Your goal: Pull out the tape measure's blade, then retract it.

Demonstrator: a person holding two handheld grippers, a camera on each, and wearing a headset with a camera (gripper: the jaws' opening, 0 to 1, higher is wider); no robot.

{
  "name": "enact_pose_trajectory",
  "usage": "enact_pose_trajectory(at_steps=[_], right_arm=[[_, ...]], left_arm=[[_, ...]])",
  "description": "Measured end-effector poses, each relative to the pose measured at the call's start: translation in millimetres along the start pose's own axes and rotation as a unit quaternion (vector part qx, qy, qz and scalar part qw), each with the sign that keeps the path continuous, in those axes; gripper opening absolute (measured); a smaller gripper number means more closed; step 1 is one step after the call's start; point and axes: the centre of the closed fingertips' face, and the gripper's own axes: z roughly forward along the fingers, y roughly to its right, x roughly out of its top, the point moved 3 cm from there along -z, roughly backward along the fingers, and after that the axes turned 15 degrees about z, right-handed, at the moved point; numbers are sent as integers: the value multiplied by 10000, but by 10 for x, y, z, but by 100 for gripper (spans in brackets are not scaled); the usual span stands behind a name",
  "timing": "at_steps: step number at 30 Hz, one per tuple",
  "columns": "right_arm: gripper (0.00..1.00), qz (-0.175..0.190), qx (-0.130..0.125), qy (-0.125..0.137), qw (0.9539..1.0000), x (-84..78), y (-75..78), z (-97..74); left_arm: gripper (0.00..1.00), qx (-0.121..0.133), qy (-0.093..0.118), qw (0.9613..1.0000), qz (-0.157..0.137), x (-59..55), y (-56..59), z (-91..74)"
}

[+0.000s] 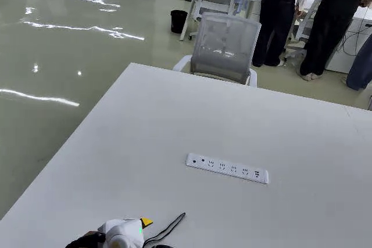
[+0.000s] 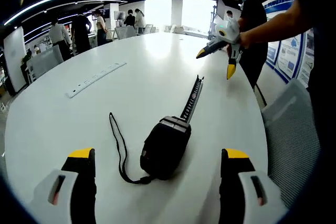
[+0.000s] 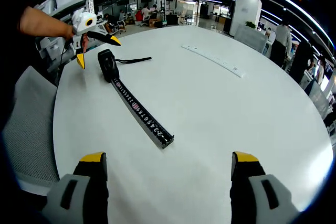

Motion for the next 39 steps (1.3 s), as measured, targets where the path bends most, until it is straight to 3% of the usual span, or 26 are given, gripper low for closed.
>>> enact_pose_trajectory(at_steps=[1,3,6,10,13,18,19,22,24,29,33,35,39], right_arm=[[100,37,-16,57,10000,14,0,-14],[100,396,6,332,9987,77,-16,-52],[100,352,-68,459,9983,77,-42,-126],[100,644,-111,769,9949,55,-124,-232],[100,489,-261,833,9950,-30,-155,-301],[100,779,-491,933,9914,-215,-175,-438],[100,1110,-418,1001,9879,-281,-239,-485],[100,1065,-532,954,9883,-425,-301,-553],[100,1165,-572,997,9865,-494,-346,-609],[100,1125,-655,1134,9850,-600,-479,-744],[99,1243,-723,1196,9823,-684,-484,-787],[99,1316,-747,1216,9810,-706,-518,-808],[100,1455,-708,1199,9795,-767,-592,-825]], left_arm=[[99,31,31,10000,-66,-6,-10,-34],[99,125,160,9986,-496,-23,-3,-130],[99,513,280,9963,-638,-89,-27,-285],[99,790,308,9924,-896,-262,59,-514],[99,933,307,9904,-971,-367,155,-694],[99,1193,240,9858,-1159,-570,216,-998],[99,1232,206,9853,-1162,-636,240,-1082],[99,1149,67,9852,-1268,-744,348,-1179],[99,1194,42,9847,-1269,-768,389,-1252],[99,1488,42,9782,-1447,-806,389,-1414],[99,1526,78,9779,-1424,-801,465,-1478],[99,1545,112,9775,-1429,-814,481,-1519],[99,1671,288,9728,-1578,-809,488,-1601]])
